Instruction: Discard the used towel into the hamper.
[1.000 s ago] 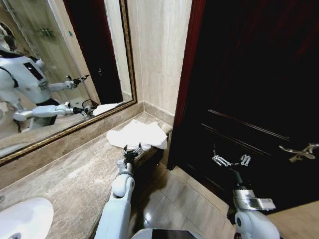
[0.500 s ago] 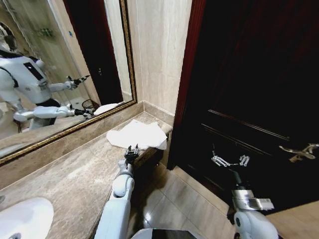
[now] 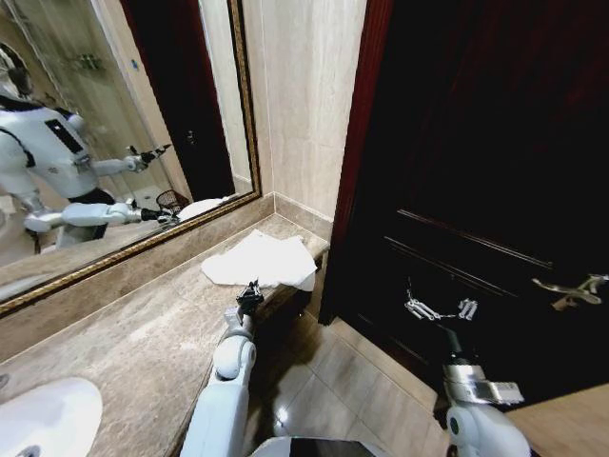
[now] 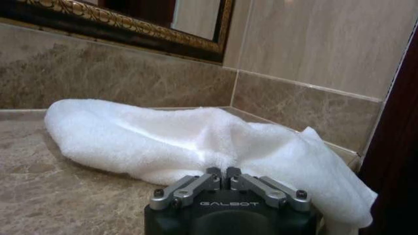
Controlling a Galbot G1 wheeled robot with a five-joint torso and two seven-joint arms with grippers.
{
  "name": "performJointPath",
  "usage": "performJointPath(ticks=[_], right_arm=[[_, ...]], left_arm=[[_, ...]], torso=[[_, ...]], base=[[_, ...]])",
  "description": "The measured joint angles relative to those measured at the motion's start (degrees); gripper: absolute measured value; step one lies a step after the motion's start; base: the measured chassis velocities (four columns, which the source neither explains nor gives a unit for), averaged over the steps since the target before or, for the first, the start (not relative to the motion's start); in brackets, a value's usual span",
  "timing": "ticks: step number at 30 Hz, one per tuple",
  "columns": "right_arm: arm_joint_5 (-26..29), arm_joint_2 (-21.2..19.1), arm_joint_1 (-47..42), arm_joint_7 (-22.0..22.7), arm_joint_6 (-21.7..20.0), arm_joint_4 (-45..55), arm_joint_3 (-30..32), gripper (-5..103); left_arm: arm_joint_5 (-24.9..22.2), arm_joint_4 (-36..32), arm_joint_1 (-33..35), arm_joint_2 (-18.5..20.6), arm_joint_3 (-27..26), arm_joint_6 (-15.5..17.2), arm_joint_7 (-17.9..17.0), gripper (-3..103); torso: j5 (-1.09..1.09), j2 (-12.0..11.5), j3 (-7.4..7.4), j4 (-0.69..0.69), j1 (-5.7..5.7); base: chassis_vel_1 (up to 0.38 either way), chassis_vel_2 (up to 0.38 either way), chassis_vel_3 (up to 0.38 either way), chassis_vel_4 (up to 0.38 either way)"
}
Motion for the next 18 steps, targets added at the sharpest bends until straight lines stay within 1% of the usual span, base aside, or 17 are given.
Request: performJointPath(ticks=[2,3,4,5,7,8,9,12,13,16,17,18], right_arm=[[0.0,0.0,0.0,0.0,0.0,0.0,0.0,100],[0.0,0.0,0.0,0.0,0.0,0.0,0.0,100],[0.0,0.0,0.0,0.0,0.0,0.0,0.0,100],[0.0,0.0,0.0,0.0,0.0,0.0,0.0,100],[0.0,0.1,0.1,0.0,0.0,0.0,0.0,100],[0.0,0.1,0.1,0.0,0.0,0.0,0.0,100],[0.1,0.1,0.1,0.0,0.1,0.0,0.0,100],[0.1,0.2,0.3,0.0,0.1,-0.1,-0.2,100],[0.1,0.2,0.3,0.0,0.1,-0.1,-0.2,100],[0.2,0.3,0.4,0.0,0.2,-0.3,-0.3,100],[0.2,0.3,0.4,0.0,0.2,-0.3,-0.3,100],[0.4,0.4,0.4,0.0,0.3,-0.4,-0.3,100]], left_arm=[[0.0,0.0,0.0,0.0,0.0,-0.3,0.0,3],[-0.1,0.0,0.1,0.0,-0.1,-1.0,0.0,3],[-0.5,0.0,0.4,0.0,-0.2,-2.7,0.5,3],[-0.5,0.0,0.4,0.0,-0.2,-2.7,0.5,3],[-0.9,-0.7,0.8,0.0,-0.3,-4.6,1.2,3],[-0.9,-0.7,0.8,0.0,-0.3,-4.6,1.2,3],[-1.3,-1.9,1.3,-0.1,-0.5,-6.3,2.2,3],[-1.4,-6.5,3.4,-0.4,-0.9,-9.0,3.9,3],[-1.4,-6.5,3.4,-0.4,-0.9,-9.0,3.9,3],[-1.3,-11.6,6.7,-0.4,-1.1,-10.4,4.5,3],[-1.3,-11.6,6.7,-0.4,-1.1,-10.4,4.5,3],[-1.3,-13.6,8.3,-0.4,-1.3,-10.8,4.5,3]], torso=[[0.0,0.0,0.0,0.0,0.0],[0.0,0.0,0.0,0.0,0.0],[0.0,0.0,0.0,0.0,0.0],[0.0,0.0,0.0,0.0,0.0],[-0.01,0.0,0.0,0.0,0.0],[-0.01,0.0,0.0,0.0,0.0],[0.0,0.0,0.0,0.0,0.0],[0.0,0.0,0.0,0.0,0.0],[0.0,0.0,0.0,0.0,0.0],[0.0,0.0,0.0,0.0,0.0],[0.0,0.0,0.0,0.0,0.0],[0.0,0.0,0.0,0.0,0.0]], base=[[0.0,0.0,0.0,0.0],[0.0,0.0,0.0,0.0],[0.0,0.0,0.0,0.0],[0.0,0.0,0.0,0.0],[0.0,0.0,0.0,0.0],[0.0,0.0,0.0,0.0],[0.0,0.0,0.0,0.0],[0.0,0.0,0.0,0.0],[0.0,0.0,0.0,0.0],[0.0,0.0,0.0,0.0],[0.0,0.0,0.0,0.0],[0.0,0.0,0.0,0.0]])
